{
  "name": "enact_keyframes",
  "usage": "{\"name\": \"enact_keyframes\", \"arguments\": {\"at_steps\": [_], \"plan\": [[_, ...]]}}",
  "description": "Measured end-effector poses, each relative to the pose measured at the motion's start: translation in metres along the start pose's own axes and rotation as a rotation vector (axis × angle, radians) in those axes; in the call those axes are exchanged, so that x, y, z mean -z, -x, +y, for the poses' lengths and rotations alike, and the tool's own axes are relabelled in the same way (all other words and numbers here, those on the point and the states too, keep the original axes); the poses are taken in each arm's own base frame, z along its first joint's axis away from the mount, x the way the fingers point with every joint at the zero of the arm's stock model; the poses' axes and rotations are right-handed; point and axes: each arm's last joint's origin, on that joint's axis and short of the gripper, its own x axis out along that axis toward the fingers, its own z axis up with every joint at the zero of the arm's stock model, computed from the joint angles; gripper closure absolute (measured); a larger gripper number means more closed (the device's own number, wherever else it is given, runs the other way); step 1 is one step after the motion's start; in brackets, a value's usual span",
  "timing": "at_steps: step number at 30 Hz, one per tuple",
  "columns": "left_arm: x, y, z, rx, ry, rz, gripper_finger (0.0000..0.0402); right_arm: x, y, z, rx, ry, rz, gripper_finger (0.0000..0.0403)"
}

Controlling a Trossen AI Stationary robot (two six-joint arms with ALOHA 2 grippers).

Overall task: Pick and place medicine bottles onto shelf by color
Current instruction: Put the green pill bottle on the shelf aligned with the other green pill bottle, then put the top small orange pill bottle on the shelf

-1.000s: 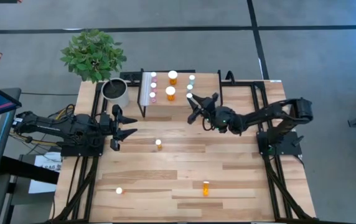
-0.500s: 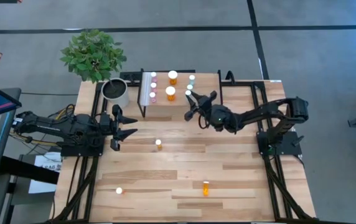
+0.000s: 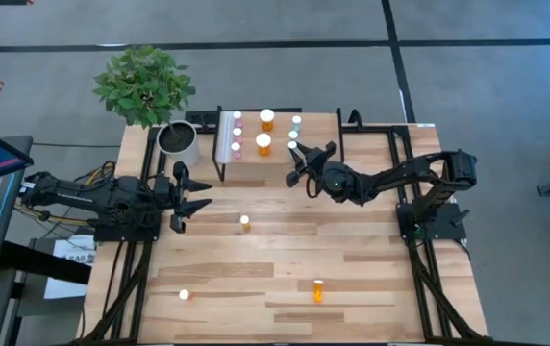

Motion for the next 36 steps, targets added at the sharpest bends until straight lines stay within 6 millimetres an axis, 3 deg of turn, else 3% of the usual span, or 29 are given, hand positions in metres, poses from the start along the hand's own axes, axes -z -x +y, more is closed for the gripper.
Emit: {"name": "enact_keyframes", "arguments": {"at_steps": [6, 16, 22, 29, 36], "plan": [[0.0, 0.0, 0.0, 0.0, 0.0, 0.0, 0.0229, 0.0, 0.001, 0.001, -0.003, 0.007, 0.001, 0.0275], [0.0, 0.0, 0.0, 0.0, 0.001, 0.0, 0.0229, 0.002, 0.001, 0.001, -0.004, 0.009, 0.011, 0.017], [0.0, 0.0, 0.0, 0.0, 0.001, -0.001, 0.0229, -0.009, 0.008, 0.002, -0.024, -0.008, -0.011, 0.0158], [0.0, 0.0, 0.0, 0.008, 0.001, 0.0, 0.0229, -0.036, 0.03, -0.002, -0.029, 0.001, -0.01, 0.0158], [0.0, 0.0, 0.0, 0.009, 0.007, 0.0, 0.0229, -0.059, 0.07, -0.001, -0.093, -0.021, 0.039, 0.0158]]}}
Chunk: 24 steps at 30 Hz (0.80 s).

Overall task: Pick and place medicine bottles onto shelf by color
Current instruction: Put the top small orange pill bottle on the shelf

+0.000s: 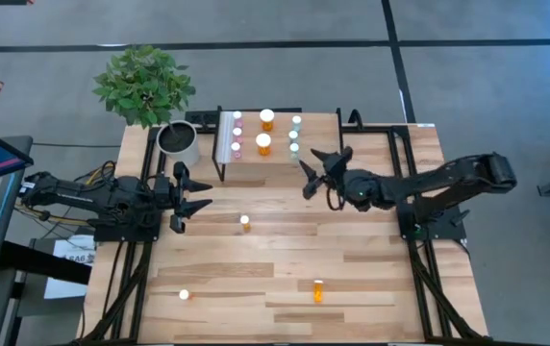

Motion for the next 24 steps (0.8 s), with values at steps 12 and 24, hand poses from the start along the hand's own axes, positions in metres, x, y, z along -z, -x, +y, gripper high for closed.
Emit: {"name": "enact_keyframes", "arguments": {"at_steps": [12, 24], "plan": [[-0.001, 0.0, -0.001, 0.027, 0.024, -0.004, 0.0229, 0.021, 0.057, 0.031, -0.191, -0.133, 0.206, 0.0158], [0.001, -0.002, -0.001, 0.027, 0.022, 0.011, 0.0229, 0.067, 0.042, 0.073, -0.343, -0.112, 0.236, 0.0158]]}}
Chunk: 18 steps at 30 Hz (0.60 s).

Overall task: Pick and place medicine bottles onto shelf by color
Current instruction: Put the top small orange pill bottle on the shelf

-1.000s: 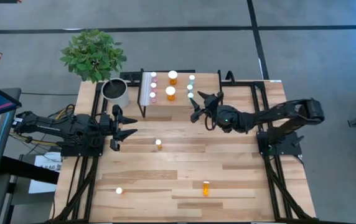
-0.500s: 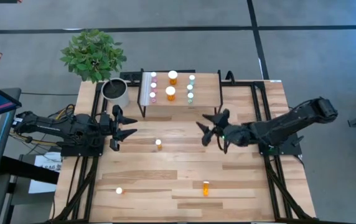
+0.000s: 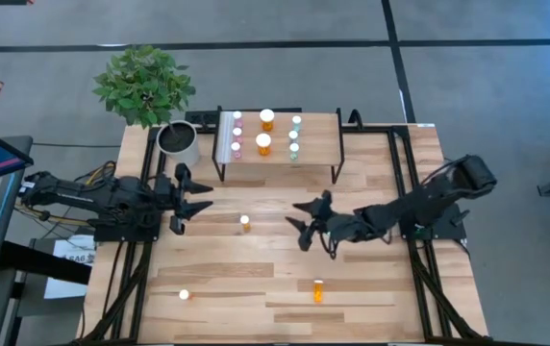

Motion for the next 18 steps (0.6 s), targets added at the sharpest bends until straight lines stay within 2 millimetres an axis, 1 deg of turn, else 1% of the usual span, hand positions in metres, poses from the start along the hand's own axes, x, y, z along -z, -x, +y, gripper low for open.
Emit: {"name": "enact_keyframes", "arguments": {"at_steps": [5, 9, 14, 18], "plan": [[0.004, -0.003, 0.0, -0.003, -0.011, 0.029, 0.0229, 0.013, -0.023, 0.006, -0.099, 0.044, -0.064, 0.0158], [0.007, -0.006, -0.001, -0.005, -0.027, 0.05, 0.0229, 0.021, -0.041, 0.006, -0.102, 0.087, -0.091, 0.0158], [0.01, -0.01, -0.001, -0.008, -0.044, 0.074, 0.0229, 0.022, -0.074, 0.012, -0.143, 0.1, -0.072, 0.0158], [0.013, -0.012, -0.001, -0.015, -0.049, 0.09, 0.0229, 0.023, -0.101, 0.017, -0.178, 0.144, -0.04, 0.0158]]}}
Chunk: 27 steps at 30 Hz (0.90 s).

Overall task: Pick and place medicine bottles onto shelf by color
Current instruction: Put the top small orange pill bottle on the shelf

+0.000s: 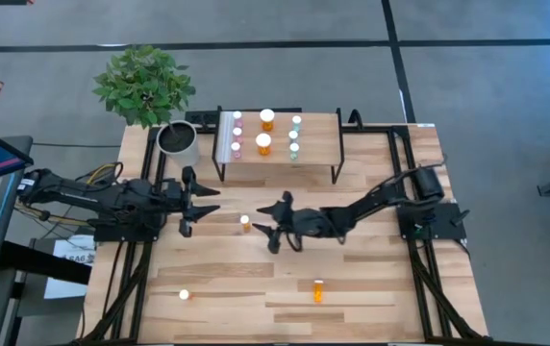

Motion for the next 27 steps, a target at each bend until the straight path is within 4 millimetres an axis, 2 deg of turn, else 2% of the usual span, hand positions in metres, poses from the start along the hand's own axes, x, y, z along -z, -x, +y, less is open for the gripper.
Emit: {"name": "enact_keyframes", "arguments": {"at_steps": [7, 12, 19, 27], "plan": [[0.0, -0.001, 0.0, -0.002, -0.005, 0.003, 0.0229, 0.007, -0.037, -0.003, 0.026, 0.034, 0.102, 0.0158], [0.001, -0.001, 0.0, -0.002, -0.013, 0.005, 0.0229, 0.01, -0.052, -0.003, 0.006, 0.038, 0.133, 0.0158], [0.001, -0.001, 0.0, -0.002, -0.014, 0.005, 0.0229, 0.014, -0.055, -0.008, 0.026, 0.01, 0.202, 0.0158], [0.001, -0.001, 0.0, -0.002, -0.014, 0.003, 0.0229, 0.014, -0.055, -0.008, 0.026, 0.006, 0.201, 0.0158]]}}
